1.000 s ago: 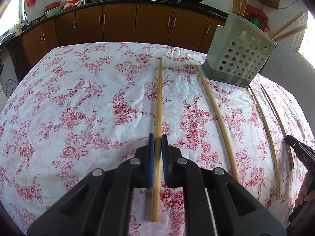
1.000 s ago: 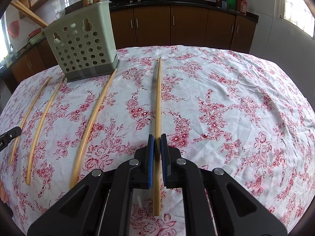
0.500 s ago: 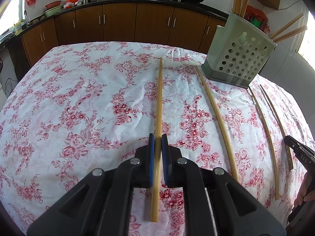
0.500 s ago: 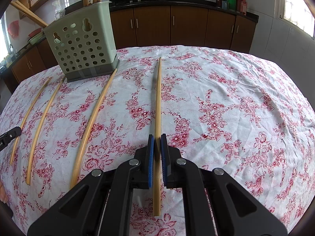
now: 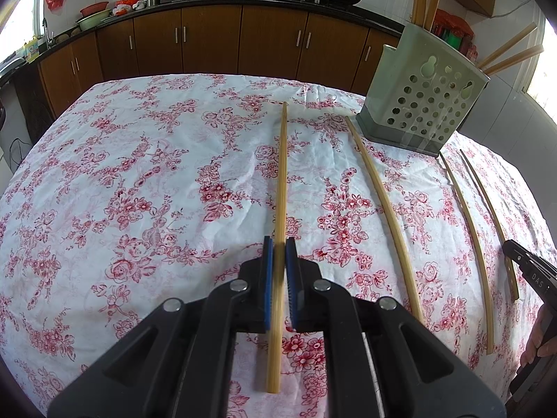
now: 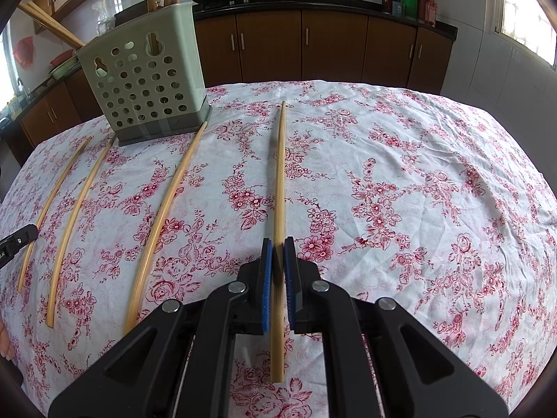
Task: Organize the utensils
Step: 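Grasp a bamboo chopstick with the left tool while the right tool grasps another, then raise both chopsticks upright and lower them into the green holder, then open the left tool over the holder while the right tool releases its chopstick, then grasp the last bamboo chopstick with the left tool while the right tool grasps one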
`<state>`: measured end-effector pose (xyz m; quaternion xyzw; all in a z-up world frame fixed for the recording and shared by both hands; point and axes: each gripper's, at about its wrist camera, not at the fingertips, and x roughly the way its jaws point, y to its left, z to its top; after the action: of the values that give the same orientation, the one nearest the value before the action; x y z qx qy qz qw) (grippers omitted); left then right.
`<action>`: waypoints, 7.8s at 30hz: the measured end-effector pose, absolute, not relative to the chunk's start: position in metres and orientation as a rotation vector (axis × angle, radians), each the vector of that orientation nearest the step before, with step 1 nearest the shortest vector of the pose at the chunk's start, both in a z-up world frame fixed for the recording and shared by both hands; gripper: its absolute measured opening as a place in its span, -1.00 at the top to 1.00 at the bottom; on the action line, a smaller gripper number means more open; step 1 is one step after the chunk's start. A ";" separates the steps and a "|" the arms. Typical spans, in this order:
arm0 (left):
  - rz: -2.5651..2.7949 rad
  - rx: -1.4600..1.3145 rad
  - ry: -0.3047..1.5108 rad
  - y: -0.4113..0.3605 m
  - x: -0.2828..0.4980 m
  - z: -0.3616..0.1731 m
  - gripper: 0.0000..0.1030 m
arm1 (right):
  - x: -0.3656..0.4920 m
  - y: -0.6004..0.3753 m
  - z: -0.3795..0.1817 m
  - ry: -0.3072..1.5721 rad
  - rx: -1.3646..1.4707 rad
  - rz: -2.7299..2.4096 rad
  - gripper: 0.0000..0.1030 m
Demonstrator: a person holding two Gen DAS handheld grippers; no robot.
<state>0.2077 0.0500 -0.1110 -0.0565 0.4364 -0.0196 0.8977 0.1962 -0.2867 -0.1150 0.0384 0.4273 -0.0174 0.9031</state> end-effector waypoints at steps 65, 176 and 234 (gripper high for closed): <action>-0.180 -0.006 0.548 0.034 0.189 0.063 0.84 | 0.175 -0.301 0.031 0.439 0.172 0.060 0.86; -0.019 -0.048 0.905 0.034 0.234 -0.116 0.78 | 0.212 -0.269 -0.117 0.883 0.082 0.027 0.84; -0.024 -0.055 0.905 0.035 0.234 -0.116 0.78 | 0.212 -0.269 -0.117 0.885 0.085 0.026 0.84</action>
<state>0.2342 0.0353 -0.1158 -0.0263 0.4371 -0.0114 0.8990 0.2121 -0.2687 -0.1173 0.0412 0.4279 0.0126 0.9028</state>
